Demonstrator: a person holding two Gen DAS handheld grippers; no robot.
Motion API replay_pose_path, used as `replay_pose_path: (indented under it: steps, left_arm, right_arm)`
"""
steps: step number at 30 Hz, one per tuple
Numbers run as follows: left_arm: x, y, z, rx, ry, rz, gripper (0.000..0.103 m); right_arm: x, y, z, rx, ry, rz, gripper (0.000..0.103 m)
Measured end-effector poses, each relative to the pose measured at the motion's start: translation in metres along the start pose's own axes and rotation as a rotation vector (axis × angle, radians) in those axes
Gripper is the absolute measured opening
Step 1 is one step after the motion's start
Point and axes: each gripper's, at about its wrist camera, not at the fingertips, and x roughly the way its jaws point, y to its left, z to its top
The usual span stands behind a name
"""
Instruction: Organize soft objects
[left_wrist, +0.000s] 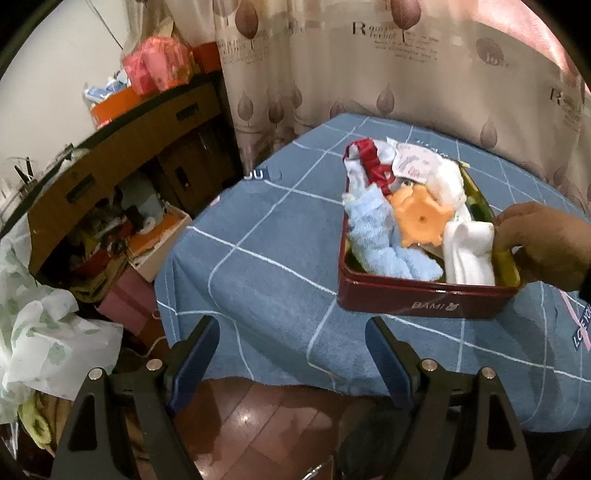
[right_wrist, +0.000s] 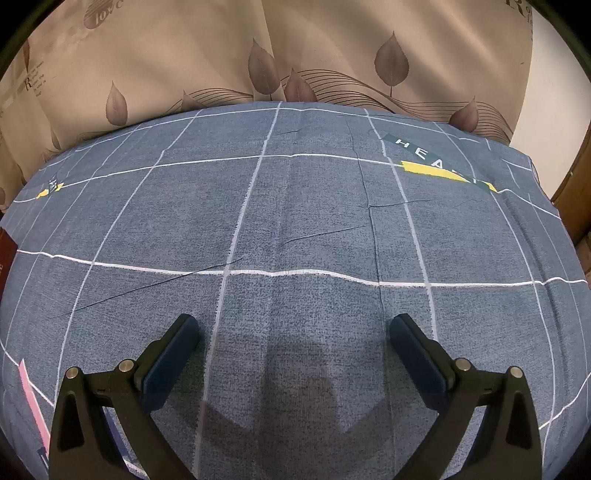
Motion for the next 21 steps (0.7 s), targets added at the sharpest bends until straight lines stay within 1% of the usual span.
replay_pose_path:
  steps: [3, 9, 21]
  left_arm:
    - [0.004, 0.001, 0.000, -0.008, 0.015, -0.011, 0.083]
    - [0.000, -0.003, -0.002, 0.014, 0.000, -0.009, 0.083]
    - [0.002, -0.015, -0.003, 0.062, 0.003, 0.009, 0.083]
  right_arm:
    - [0.000, 0.000, 0.000, 0.000, 0.000, 0.000, 0.103]
    - [-0.001, 0.001, -0.001, 0.000, 0.000, 0.000, 0.103]
    - [0.000, 0.000, 0.000, 0.001, 0.000, 0.001, 0.103]
